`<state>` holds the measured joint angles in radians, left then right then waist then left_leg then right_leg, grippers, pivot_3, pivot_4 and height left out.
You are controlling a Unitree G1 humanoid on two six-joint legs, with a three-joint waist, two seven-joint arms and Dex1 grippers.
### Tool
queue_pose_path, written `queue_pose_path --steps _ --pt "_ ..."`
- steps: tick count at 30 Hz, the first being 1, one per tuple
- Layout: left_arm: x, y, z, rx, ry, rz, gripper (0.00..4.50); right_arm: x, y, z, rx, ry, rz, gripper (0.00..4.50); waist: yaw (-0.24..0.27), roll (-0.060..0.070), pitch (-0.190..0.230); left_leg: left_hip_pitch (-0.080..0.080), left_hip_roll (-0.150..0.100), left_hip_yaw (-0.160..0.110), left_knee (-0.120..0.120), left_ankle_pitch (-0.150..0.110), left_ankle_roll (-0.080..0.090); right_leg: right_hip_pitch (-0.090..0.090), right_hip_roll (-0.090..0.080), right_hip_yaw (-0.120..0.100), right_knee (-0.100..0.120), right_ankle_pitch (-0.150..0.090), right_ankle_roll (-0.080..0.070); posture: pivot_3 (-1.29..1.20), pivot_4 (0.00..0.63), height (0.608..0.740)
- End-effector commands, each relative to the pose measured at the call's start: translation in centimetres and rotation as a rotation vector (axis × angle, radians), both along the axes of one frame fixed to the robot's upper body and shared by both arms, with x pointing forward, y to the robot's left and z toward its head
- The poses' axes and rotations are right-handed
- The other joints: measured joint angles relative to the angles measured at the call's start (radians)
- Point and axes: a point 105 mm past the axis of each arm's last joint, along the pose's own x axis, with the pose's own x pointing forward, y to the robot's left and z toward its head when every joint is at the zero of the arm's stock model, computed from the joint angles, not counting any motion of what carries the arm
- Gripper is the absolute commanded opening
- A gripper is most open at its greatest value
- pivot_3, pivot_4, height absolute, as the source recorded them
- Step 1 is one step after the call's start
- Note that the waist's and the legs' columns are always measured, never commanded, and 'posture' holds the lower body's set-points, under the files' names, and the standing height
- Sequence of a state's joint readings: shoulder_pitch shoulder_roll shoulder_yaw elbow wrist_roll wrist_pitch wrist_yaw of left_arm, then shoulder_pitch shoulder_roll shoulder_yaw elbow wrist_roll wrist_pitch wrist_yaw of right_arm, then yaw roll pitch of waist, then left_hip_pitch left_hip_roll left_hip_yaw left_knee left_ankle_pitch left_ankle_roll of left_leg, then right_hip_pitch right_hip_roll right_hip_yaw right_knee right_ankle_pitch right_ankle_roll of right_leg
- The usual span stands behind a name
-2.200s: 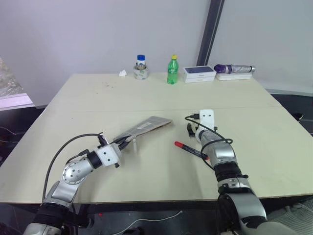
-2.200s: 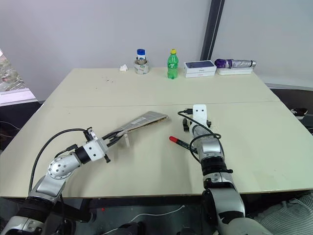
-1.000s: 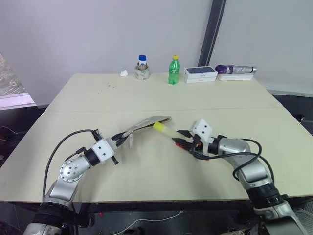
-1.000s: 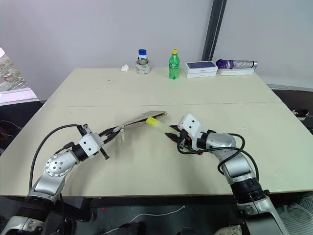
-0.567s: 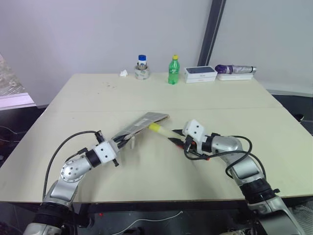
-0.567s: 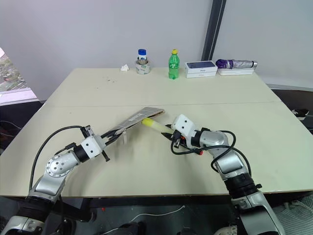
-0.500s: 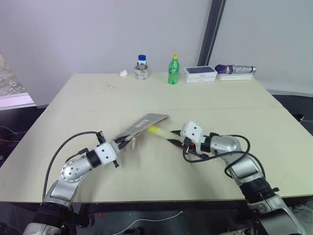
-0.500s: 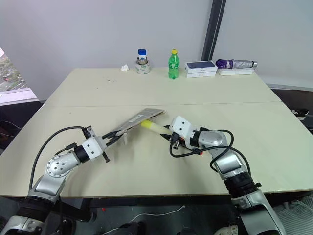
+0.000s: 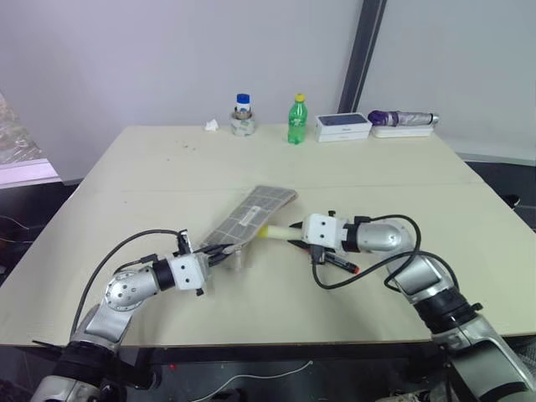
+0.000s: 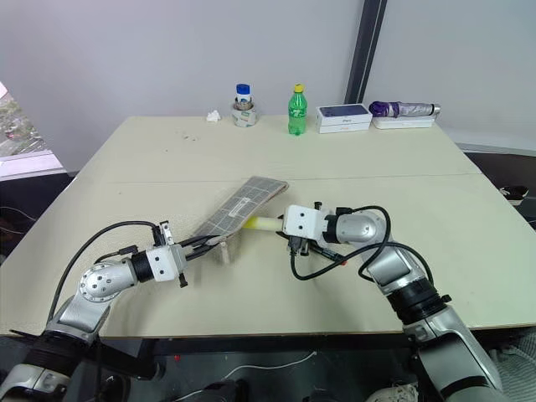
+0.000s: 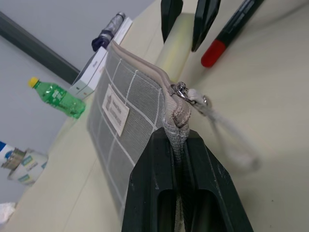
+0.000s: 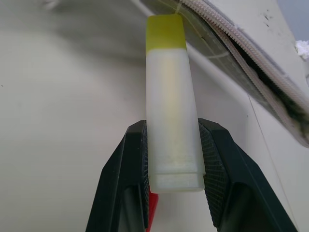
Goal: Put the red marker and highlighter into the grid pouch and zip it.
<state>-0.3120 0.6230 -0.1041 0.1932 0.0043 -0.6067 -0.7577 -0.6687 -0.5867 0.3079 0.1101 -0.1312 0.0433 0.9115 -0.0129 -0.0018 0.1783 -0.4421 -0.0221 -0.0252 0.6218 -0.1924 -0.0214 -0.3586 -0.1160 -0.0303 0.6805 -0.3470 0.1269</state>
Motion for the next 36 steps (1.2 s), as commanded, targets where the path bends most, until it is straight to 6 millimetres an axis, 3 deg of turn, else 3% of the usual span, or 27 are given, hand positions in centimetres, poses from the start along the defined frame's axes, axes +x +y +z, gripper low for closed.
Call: queue_pose_path --steps 1,5,11,18,36 --pt "-0.1 0.1 1.7 -0.041 -0.035 -0.023 0.00 0.3 -0.2 2.0 -0.001 -0.067 0.011 0.89 0.001 0.000 0.000 0.000 0.000 0.000 0.000 0.000 0.000 0.000 0.000 0.000 0.000 0.000 0.000 0.00 0.150 0.740" --pt "0.1 0.2 2.5 -0.079 -0.025 -0.026 0.00 0.1 -1.4 1.2 -0.037 -0.044 0.002 0.89 0.003 0.000 0.000 0.000 0.000 0.000 0.000 0.000 0.000 0.000 0.000 0.000 0.000 0.000 0.000 0.00 0.150 0.740" --pt "0.6 1.1 2.7 -0.131 0.039 -0.008 0.00 -1.1 -0.7 3.4 0.150 0.044 0.040 0.89 -0.003 0.000 0.000 0.000 0.001 0.000 0.000 0.000 0.000 0.000 0.000 0.000 0.000 0.000 0.000 0.00 0.150 0.740" --pt "1.2 2.4 3.8 -0.231 0.119 0.003 0.00 -3.2 -1.2 4.2 0.215 0.139 0.104 0.89 0.003 0.000 0.000 0.000 0.001 -0.001 0.001 0.000 0.000 0.001 0.000 -0.001 0.000 0.000 0.000 0.00 0.150 0.740" --pt "0.9 2.1 3.6 -0.234 0.151 -0.051 0.00 -1.1 -2.7 3.5 0.195 0.130 -0.046 0.89 0.002 0.000 0.000 0.000 0.001 -0.001 0.001 0.000 0.000 0.001 0.000 -0.001 0.000 0.000 0.000 0.00 0.150 0.740"
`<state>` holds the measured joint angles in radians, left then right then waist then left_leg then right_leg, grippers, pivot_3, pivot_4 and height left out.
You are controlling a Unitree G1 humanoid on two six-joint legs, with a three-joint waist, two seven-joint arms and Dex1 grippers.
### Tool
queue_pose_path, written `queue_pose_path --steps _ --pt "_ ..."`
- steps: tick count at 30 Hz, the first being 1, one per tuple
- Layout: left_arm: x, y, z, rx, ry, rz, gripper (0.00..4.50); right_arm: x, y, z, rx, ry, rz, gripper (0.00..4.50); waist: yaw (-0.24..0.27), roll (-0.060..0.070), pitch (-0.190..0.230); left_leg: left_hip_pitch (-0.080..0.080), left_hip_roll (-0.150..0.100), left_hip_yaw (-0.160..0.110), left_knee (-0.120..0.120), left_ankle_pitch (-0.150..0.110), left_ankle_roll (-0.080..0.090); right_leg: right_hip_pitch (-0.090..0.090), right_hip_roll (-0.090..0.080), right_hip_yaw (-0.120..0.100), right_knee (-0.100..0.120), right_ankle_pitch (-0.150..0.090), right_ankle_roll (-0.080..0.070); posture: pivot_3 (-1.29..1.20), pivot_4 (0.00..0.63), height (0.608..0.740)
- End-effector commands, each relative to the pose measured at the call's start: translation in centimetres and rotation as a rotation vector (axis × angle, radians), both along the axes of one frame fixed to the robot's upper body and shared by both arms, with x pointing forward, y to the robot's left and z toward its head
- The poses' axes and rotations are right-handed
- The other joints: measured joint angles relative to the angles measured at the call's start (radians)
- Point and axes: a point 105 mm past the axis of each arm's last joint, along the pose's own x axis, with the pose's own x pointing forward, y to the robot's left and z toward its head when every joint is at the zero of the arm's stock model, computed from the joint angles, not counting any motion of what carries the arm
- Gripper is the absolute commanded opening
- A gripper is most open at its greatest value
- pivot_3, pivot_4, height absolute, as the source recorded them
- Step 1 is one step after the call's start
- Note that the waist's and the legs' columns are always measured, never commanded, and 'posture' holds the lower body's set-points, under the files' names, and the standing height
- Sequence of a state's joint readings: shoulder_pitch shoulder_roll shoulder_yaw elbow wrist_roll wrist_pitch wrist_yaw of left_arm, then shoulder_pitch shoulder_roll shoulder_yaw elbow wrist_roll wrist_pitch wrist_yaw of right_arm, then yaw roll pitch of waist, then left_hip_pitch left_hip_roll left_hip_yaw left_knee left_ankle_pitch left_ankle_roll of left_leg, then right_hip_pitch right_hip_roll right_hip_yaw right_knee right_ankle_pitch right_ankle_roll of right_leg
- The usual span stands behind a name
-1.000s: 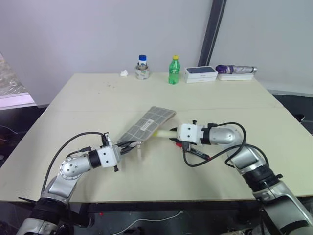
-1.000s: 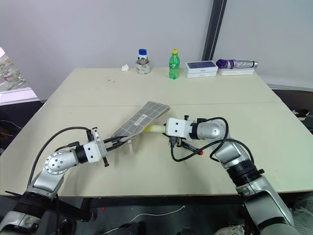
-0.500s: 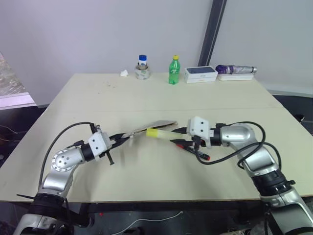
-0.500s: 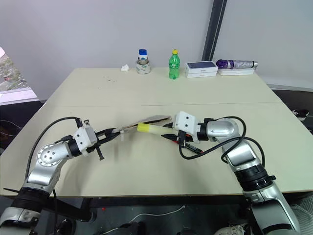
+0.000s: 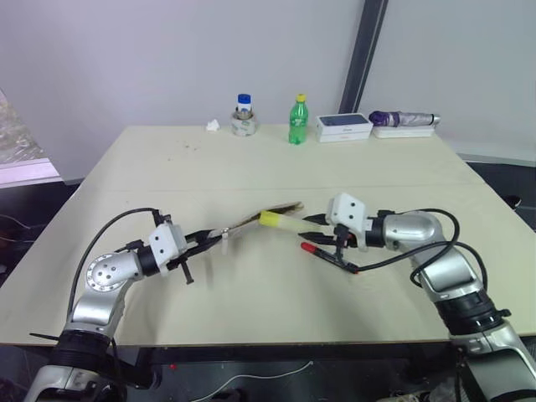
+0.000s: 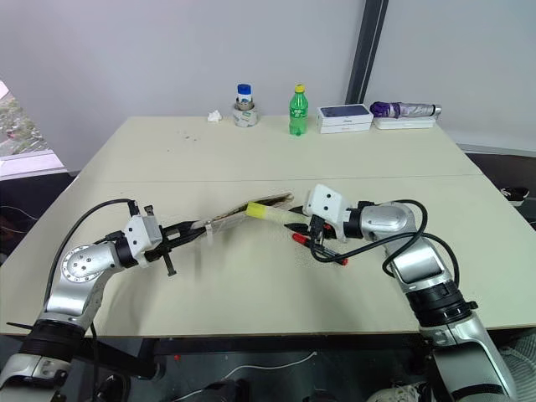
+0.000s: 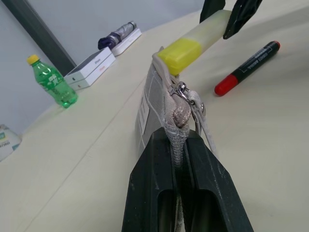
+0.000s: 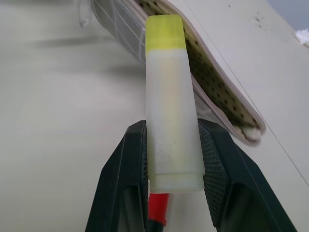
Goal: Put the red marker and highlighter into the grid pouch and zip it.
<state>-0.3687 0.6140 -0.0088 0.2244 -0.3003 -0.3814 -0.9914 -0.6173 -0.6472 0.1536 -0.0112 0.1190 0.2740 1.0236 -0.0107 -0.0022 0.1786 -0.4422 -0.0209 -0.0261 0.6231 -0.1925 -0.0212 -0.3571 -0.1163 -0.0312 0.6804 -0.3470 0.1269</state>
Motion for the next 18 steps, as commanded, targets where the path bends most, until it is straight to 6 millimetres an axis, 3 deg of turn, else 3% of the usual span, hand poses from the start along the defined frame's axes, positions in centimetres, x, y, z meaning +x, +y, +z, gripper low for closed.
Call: queue_pose_path --steps 1,8,12,18 --pt "-0.2 -0.1 1.5 -0.020 -0.066 -0.014 0.00 0.5 0.0 1.1 -0.016 -0.058 -0.017 0.89 -0.001 0.000 0.000 0.000 0.000 0.000 0.000 0.000 0.000 0.000 0.000 0.000 0.000 0.000 0.000 0.00 0.150 0.740" --pt "-0.6 -0.5 0.6 0.049 -0.077 -0.050 0.00 1.7 0.0 1.1 -0.018 -0.037 -0.077 0.89 -0.003 0.000 0.000 0.000 0.000 0.000 -0.001 0.000 0.000 -0.001 0.000 0.000 0.000 0.000 0.000 0.00 0.150 0.740" --pt "-0.9 -0.5 -0.1 0.103 -0.087 -0.066 0.00 2.2 -0.6 0.7 -0.112 -0.066 -0.078 0.89 0.000 0.000 0.000 0.000 0.000 0.000 0.000 0.000 0.000 0.000 0.000 0.000 0.000 0.000 0.000 0.00 0.150 0.740" --pt "-0.8 -0.8 0.2 0.107 -0.113 -0.078 0.00 0.0 4.0 0.1 -0.140 -0.125 0.119 0.89 -0.009 0.000 0.000 0.000 -0.001 0.001 -0.001 0.000 0.000 -0.001 0.001 0.000 0.000 0.000 0.000 0.00 0.150 0.740"
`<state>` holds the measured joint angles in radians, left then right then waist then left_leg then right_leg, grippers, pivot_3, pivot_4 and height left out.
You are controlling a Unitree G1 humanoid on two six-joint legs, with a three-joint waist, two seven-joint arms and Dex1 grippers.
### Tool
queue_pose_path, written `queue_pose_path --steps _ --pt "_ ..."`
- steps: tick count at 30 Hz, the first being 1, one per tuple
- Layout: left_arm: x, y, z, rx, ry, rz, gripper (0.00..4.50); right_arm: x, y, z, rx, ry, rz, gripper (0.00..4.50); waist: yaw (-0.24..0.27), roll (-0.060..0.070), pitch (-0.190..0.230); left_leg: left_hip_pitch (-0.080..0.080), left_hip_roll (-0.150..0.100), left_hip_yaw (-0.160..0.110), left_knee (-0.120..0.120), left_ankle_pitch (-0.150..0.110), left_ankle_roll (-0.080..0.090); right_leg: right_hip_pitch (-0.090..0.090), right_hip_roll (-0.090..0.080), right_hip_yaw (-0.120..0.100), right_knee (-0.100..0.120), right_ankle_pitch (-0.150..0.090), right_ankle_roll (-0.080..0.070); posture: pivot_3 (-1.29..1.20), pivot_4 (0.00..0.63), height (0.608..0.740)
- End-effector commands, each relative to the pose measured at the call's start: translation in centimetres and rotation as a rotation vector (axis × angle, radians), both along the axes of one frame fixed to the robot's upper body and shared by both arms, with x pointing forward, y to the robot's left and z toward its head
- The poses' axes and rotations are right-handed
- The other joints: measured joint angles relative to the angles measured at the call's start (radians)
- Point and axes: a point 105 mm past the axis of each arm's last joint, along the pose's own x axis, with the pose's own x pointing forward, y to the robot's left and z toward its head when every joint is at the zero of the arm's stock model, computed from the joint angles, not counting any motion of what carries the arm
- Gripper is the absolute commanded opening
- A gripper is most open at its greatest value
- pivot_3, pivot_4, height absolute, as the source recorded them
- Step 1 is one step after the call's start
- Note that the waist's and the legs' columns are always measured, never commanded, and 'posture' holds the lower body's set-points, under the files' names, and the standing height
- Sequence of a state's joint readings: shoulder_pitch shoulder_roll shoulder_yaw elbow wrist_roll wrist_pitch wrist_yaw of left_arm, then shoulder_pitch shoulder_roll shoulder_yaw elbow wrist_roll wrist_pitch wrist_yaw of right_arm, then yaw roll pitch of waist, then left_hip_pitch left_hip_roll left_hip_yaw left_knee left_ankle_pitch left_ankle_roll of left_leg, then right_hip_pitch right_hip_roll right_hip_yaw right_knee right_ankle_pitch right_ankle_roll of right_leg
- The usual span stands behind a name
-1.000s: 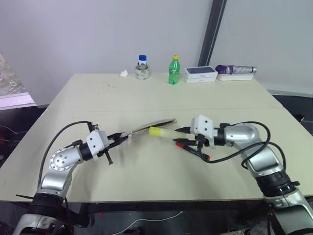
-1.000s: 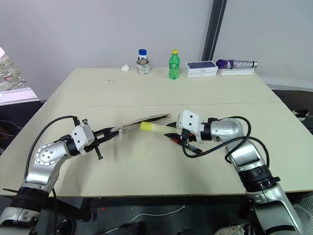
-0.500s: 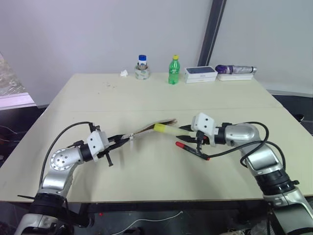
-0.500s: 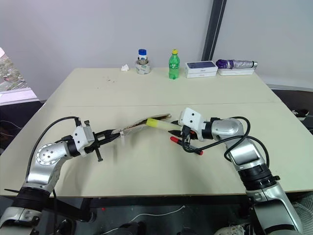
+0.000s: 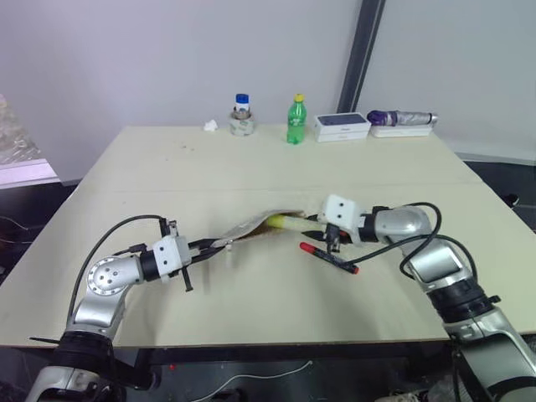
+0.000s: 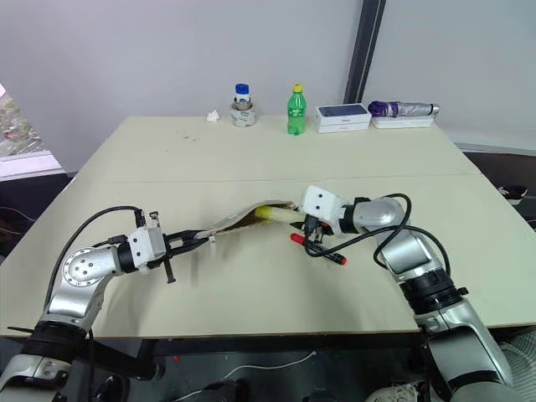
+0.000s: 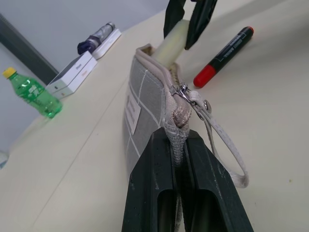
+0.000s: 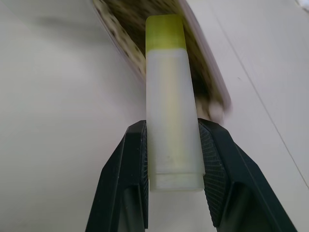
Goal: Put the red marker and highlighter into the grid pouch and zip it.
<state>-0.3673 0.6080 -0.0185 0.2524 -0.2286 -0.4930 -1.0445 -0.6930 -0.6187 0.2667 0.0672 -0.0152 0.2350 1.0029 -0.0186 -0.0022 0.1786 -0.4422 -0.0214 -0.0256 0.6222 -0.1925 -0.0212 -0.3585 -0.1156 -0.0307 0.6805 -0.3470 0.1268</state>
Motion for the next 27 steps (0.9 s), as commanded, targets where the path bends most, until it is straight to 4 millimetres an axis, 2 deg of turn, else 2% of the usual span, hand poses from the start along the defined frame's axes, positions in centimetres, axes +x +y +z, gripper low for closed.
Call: queue_pose_path --steps 1,9,13,16,19,27 --pt "0.0 -0.2 1.1 0.003 -0.057 -0.022 0.00 -1.4 2.9 1.5 0.003 -0.096 0.133 0.89 0.000 0.000 0.000 0.000 0.000 0.000 0.000 0.000 0.000 0.000 0.000 0.000 0.000 0.000 0.000 0.00 0.150 0.740" --pt "-0.1 -0.4 1.4 0.007 -0.061 -0.048 0.00 -1.8 6.0 1.9 -0.020 -0.258 0.272 0.89 0.006 0.000 0.000 0.000 0.000 0.000 0.001 0.000 0.000 0.001 0.000 0.000 0.000 0.000 0.000 0.00 0.150 0.740" --pt "-0.4 -0.6 1.2 0.013 -0.059 -0.061 0.00 -1.1 6.6 0.3 -0.117 -0.312 0.292 0.89 0.004 0.000 0.000 0.000 -0.001 0.000 0.001 0.000 0.000 0.000 0.000 0.000 0.000 0.000 0.000 0.00 0.150 0.740" --pt "-0.6 -0.8 1.0 0.020 -0.056 -0.071 0.00 -0.8 6.9 0.3 -0.088 -0.291 0.269 0.89 0.003 0.000 0.000 0.000 -0.001 0.000 0.001 0.000 0.000 0.000 0.000 0.000 0.000 0.000 0.000 0.00 0.150 0.740" --pt "-0.8 -0.8 0.8 0.029 -0.051 -0.076 0.00 -0.3 6.6 0.1 -0.151 -0.327 0.267 0.89 0.005 0.000 0.000 0.000 0.000 0.000 0.001 0.000 0.000 0.000 0.000 0.000 0.000 0.000 0.000 0.00 0.150 0.740" --pt "-0.9 -0.8 0.8 0.027 -0.053 -0.076 0.00 -0.3 6.8 -0.3 -0.157 -0.365 0.313 0.89 0.004 0.000 0.000 0.000 -0.001 0.000 0.001 0.000 0.000 0.000 0.000 0.000 0.000 0.000 0.000 0.00 0.150 0.740"
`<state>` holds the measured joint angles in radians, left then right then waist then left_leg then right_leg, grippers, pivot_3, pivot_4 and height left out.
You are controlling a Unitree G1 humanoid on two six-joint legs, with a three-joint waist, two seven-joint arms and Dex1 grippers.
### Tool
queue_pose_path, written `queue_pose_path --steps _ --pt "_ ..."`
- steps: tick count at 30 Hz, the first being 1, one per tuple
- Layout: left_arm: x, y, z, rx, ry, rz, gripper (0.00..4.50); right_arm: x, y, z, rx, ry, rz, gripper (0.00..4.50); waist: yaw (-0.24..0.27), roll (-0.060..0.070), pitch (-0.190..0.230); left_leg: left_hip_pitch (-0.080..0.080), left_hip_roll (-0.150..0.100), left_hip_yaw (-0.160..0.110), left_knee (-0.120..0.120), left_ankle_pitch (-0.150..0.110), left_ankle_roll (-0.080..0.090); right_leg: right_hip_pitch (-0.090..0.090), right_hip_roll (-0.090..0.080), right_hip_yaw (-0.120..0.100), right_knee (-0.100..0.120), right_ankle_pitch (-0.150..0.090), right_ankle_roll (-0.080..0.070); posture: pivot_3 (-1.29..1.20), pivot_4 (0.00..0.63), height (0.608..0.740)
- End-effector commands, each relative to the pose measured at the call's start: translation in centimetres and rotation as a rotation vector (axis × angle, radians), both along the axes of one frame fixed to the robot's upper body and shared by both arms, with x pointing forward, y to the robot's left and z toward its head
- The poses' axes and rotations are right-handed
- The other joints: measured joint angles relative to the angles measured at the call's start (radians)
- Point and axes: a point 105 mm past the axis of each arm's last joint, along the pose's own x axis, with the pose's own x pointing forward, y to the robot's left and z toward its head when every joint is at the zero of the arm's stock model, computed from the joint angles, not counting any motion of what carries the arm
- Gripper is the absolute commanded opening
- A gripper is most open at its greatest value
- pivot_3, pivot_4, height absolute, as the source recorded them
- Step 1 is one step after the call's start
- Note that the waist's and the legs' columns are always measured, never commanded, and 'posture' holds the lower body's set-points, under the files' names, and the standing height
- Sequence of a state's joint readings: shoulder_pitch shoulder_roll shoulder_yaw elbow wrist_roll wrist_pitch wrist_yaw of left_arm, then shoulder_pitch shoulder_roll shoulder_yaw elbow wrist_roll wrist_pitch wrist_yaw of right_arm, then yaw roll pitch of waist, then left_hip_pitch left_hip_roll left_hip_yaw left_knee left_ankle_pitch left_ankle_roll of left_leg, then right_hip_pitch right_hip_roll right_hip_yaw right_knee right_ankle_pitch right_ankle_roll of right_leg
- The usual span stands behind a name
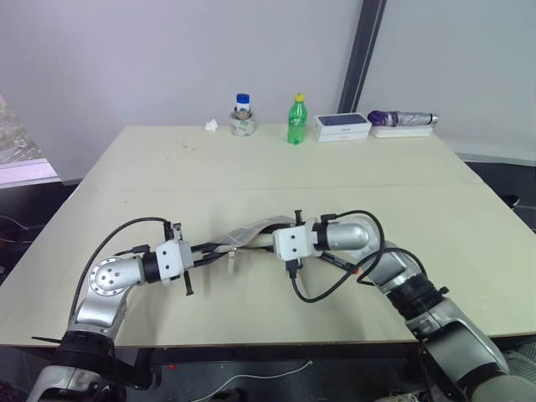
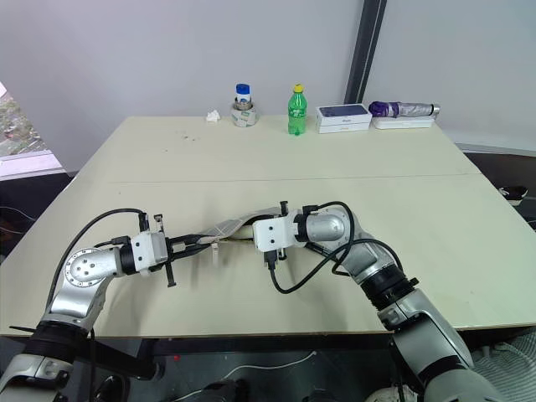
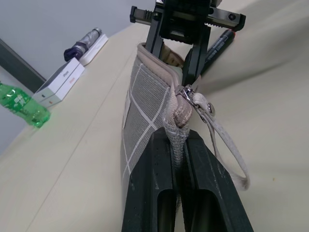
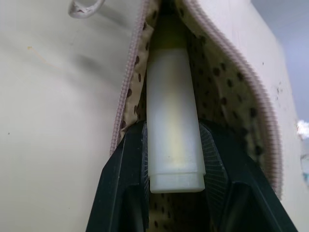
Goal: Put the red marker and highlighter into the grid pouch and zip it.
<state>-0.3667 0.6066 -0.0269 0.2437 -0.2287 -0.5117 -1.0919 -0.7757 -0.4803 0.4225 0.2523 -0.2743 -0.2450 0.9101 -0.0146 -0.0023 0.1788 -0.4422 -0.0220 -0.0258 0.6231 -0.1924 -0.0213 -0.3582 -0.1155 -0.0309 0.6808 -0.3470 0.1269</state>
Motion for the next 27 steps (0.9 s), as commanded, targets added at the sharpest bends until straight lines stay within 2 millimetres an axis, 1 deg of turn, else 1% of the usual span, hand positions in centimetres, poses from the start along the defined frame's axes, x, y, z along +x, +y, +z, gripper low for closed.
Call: queue_pose_path --steps 1,2,3,7,8,10,12,15,16,18,20,21,22,24,26,27 --pt "-0.2 -0.3 1.0 -0.004 -0.051 -0.019 0.00 0.3 0.5 1.3 0.050 -0.010 0.005 1.39 0.000 0.000 0.000 0.000 0.000 0.000 0.000 0.000 0.000 0.000 0.000 0.000 0.000 0.000 0.000 0.00 0.150 0.740" --pt "-0.2 -0.2 1.0 -0.005 -0.053 -0.014 0.00 0.5 0.5 1.6 0.072 -0.008 -0.003 1.95 0.000 0.000 0.000 0.000 0.000 0.000 0.000 0.000 0.000 0.000 0.000 0.000 0.000 0.000 0.000 0.00 0.150 0.740" --pt "-0.1 -0.1 1.0 -0.006 -0.053 -0.009 0.00 0.6 0.4 1.8 0.082 -0.012 -0.008 2.26 0.000 0.000 0.000 0.000 0.000 0.000 0.000 0.000 0.000 0.000 0.000 0.000 0.000 0.000 0.000 0.00 0.150 0.740" --pt "0.0 0.3 1.0 -0.014 -0.052 0.015 0.00 0.2 0.0 2.6 0.128 0.001 -0.014 4.39 0.001 0.000 0.000 0.000 0.000 0.000 0.000 0.000 0.000 0.000 0.000 0.000 0.000 0.000 0.000 0.00 0.150 0.740" --pt "0.0 0.4 0.9 -0.015 -0.052 0.020 0.00 0.1 -0.1 2.7 0.134 0.001 -0.015 4.46 0.001 0.000 0.000 0.000 0.000 0.000 0.000 0.000 0.000 0.000 0.000 0.000 0.000 0.000 0.000 0.00 0.150 0.740" --pt "0.0 0.7 0.8 -0.014 -0.054 0.033 0.00 -0.4 -0.7 2.8 0.127 0.016 -0.015 4.46 0.003 0.000 0.000 0.000 0.001 0.000 0.000 0.000 0.000 0.000 0.000 0.000 0.000 0.000 0.000 0.00 0.150 0.740" --pt "0.1 1.0 0.9 -0.023 -0.054 0.052 0.00 -1.1 -1.1 3.1 0.155 0.042 -0.023 4.46 0.002 0.000 0.000 0.000 0.001 0.000 0.000 0.000 0.000 0.000 0.000 0.000 0.000 0.000 0.000 0.00 0.150 0.740" --pt "0.2 1.4 0.9 -0.029 -0.058 0.076 0.00 -2.0 -1.4 4.1 0.252 0.107 -0.038 4.46 0.001 0.000 0.000 0.000 0.001 0.000 0.000 0.000 0.000 0.000 0.000 0.000 0.000 0.000 0.000 0.00 0.150 0.740" --pt "0.2 1.5 0.8 -0.027 -0.061 0.082 0.00 -2.3 -1.6 4.6 0.309 0.149 -0.048 4.46 0.001 0.000 0.000 0.000 0.001 0.000 0.000 0.000 0.000 0.000 0.000 0.000 0.000 0.000 0.000 0.00 0.150 0.740" --pt "0.3 1.7 0.7 -0.033 -0.058 0.098 0.00 -2.7 -2.6 5.7 0.425 0.228 -0.080 4.46 0.002 0.000 0.000 0.000 0.002 0.000 0.000 0.000 0.000 0.001 0.000 0.000 0.000 0.000 0.000 0.00 0.150 0.740" --pt "0.2 1.9 0.5 -0.029 -0.059 0.107 0.00 -3.2 -4.1 5.9 0.489 0.311 -0.124 4.46 0.005 0.000 0.000 0.000 0.002 0.000 0.000 0.000 0.000 0.001 0.000 0.000 0.000 0.000 0.000 0.00 0.150 0.740" --pt "0.1 2.0 0.4 -0.025 -0.060 0.111 0.00 -3.4 -5.4 5.8 0.513 0.348 -0.168 4.46 0.006 0.000 0.000 0.000 0.002 -0.001 0.000 0.000 0.000 0.001 -0.001 0.000 0.000 0.000 0.000 0.00 0.150 0.740" --pt "0.0 2.1 0.3 -0.023 -0.060 0.114 0.00 -3.6 -6.2 5.8 0.527 0.371 -0.199 4.46 0.008 0.000 0.000 0.000 0.002 -0.001 0.000 0.000 0.000 0.002 -0.001 0.000 0.000 0.000 0.000 0.00 0.150 0.740" --pt "0.0 2.2 0.3 -0.026 -0.060 0.124 0.00 -3.9 -7.3 5.7 0.549 0.390 -0.248 4.46 0.007 0.000 0.000 0.000 0.002 -0.001 0.000 0.000 0.001 0.002 -0.001 -0.001 -0.001 0.000 0.000 0.00 0.150 0.740" --pt "-0.1 2.4 0.3 -0.039 -0.059 0.138 0.00 -4.2 -9.6 4.0 0.549 0.420 -0.365 4.46 0.006 0.000 0.000 0.000 0.002 -0.001 0.000 0.000 0.001 0.002 -0.001 -0.001 -0.001 0.000 0.000 0.00 0.150 0.740" --pt "-0.1 2.4 0.3 -0.046 -0.058 0.141 0.00 -4.2 -11.0 2.5 0.523 0.430 -0.442 4.46 0.007 0.000 0.000 0.000 0.002 -0.001 0.000 0.000 0.001 0.002 -0.001 -0.001 0.000 0.000 0.000 0.00 0.150 0.740"
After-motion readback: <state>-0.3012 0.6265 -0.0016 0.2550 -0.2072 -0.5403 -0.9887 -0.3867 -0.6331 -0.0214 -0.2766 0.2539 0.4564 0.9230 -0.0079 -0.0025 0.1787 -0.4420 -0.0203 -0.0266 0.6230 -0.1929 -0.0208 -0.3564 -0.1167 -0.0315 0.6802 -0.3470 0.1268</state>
